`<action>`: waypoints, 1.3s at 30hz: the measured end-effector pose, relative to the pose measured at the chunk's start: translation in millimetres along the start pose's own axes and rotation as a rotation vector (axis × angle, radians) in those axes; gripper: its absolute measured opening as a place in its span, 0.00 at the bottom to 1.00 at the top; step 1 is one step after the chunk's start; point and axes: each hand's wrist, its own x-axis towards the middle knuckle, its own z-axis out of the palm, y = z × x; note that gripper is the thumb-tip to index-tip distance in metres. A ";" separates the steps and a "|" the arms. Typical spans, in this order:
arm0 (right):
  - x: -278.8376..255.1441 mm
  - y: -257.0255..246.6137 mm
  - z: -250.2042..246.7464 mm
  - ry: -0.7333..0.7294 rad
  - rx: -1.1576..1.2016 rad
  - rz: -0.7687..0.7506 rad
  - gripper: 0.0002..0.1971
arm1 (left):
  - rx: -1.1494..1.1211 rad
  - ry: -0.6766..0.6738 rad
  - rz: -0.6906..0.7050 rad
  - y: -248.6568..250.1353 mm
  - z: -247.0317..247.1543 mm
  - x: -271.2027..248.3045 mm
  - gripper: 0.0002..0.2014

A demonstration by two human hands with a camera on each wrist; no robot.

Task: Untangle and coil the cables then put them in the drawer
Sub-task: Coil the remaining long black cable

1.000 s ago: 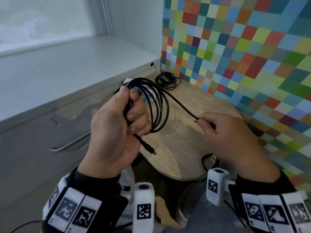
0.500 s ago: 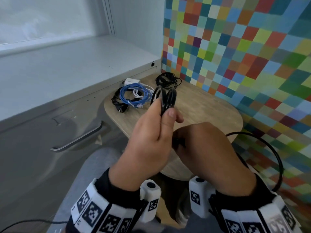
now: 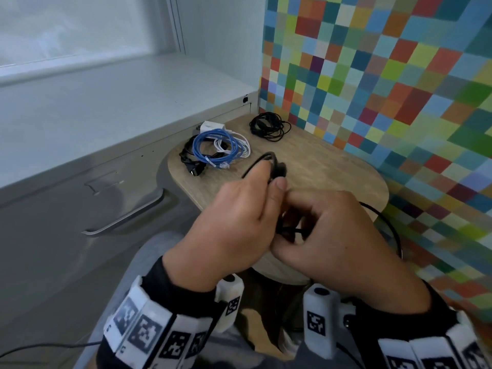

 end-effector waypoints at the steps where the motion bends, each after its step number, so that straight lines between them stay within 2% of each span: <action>1: -0.8 1.2 -6.3 -0.020 0.007 0.053 0.16 | -0.004 -0.014 -0.055 -4.0 -3.8 0.4 0.13; 3: -1.4 1.2 -14.8 -0.058 -0.047 0.119 0.22 | -0.050 -0.100 -0.153 -10.2 -9.5 -0.8 0.14; 6: -0.6 4.4 -16.9 -0.063 -0.239 0.131 0.17 | -0.080 -0.298 -0.178 -14.3 -10.6 -2.4 0.17; 8: 0.0 10.6 -20.2 -0.041 -0.327 0.170 0.15 | -0.108 -0.373 -0.200 -17.8 -14.6 -2.8 0.19; 11: 0.5 21.4 -26.9 0.037 -0.317 0.208 0.10 | -0.351 -0.428 -0.245 -26.2 -26.6 -4.0 0.19; 13: 1.7 25.3 -27.1 0.079 -0.305 0.218 0.09 | -0.511 -0.379 -0.263 -30.1 -34.7 -5.7 0.14; 16: 3.7 29.1 -26.4 0.102 -0.228 0.205 0.15 | -0.728 -0.182 -0.275 -34.9 -39.4 -6.5 0.14; 19: 5.0 32.4 -24.5 0.087 -0.127 0.157 0.19 | -0.746 0.010 -0.290 -33.1 -32.8 -2.3 0.17; 21: 5.2 34.4 -22.9 0.036 -0.069 0.158 0.14 | -0.728 0.123 -0.308 -29.7 -26.5 0.7 0.18; 23: 4.1 38.7 -25.8 -0.020 -0.037 0.176 0.10 | -0.745 0.204 -0.308 -27.6 -23.1 3.2 0.19; 26: 0.6 47.9 -30.7 -0.009 -0.022 0.193 0.15 | -0.776 0.303 -0.317 -28.6 -26.4 4.4 0.19; 31: 4.6 44.2 -23.2 0.194 0.077 0.206 0.08 | -0.740 0.309 -0.319 -28.8 -24.4 2.5 0.17; 36: 7.4 32.9 -6.4 0.258 0.121 0.138 0.14 | -0.637 0.179 -0.245 -18.7 -7.1 1.4 0.16; 39: 7.5 33.2 -5.4 0.252 0.108 0.142 0.17 | -0.669 0.216 -0.206 -15.5 -2.5 1.7 0.16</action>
